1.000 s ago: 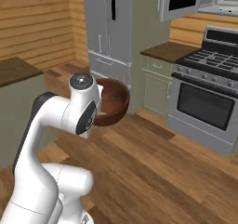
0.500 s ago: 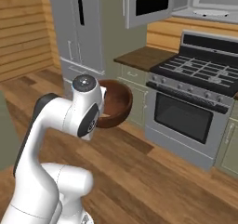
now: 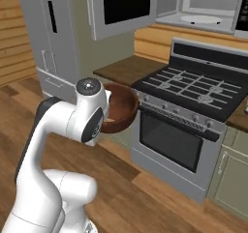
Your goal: Pick the sweet potato from the sink and place it in the bowl. Then pick the bowl and place it in the microwave. Then close the microwave door and press the start button.
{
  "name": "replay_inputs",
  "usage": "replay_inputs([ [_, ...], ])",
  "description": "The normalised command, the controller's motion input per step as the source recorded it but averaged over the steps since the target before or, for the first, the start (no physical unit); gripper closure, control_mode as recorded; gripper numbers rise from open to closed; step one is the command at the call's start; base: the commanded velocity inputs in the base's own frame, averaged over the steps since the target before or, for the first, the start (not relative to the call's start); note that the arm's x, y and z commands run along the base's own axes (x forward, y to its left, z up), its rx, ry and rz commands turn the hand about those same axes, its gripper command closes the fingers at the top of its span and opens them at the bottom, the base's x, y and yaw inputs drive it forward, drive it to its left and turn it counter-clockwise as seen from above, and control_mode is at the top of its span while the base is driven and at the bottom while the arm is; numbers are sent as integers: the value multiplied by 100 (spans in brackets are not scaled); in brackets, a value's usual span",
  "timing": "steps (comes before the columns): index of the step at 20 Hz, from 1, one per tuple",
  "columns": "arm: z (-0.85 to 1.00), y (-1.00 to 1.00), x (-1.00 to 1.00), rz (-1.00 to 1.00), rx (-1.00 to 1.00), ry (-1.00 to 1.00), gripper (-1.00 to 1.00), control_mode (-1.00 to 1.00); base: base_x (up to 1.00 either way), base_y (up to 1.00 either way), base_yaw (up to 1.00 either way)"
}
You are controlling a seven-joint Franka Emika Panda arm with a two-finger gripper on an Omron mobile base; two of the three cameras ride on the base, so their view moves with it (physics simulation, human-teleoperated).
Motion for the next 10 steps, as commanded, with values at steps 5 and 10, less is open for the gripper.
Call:
replay_inputs([
  [5,0,0,0,0,0,0,100,100,71,-56,0],
  [10,0,0,0,0,0,0,100,100,35,-72,0],
])
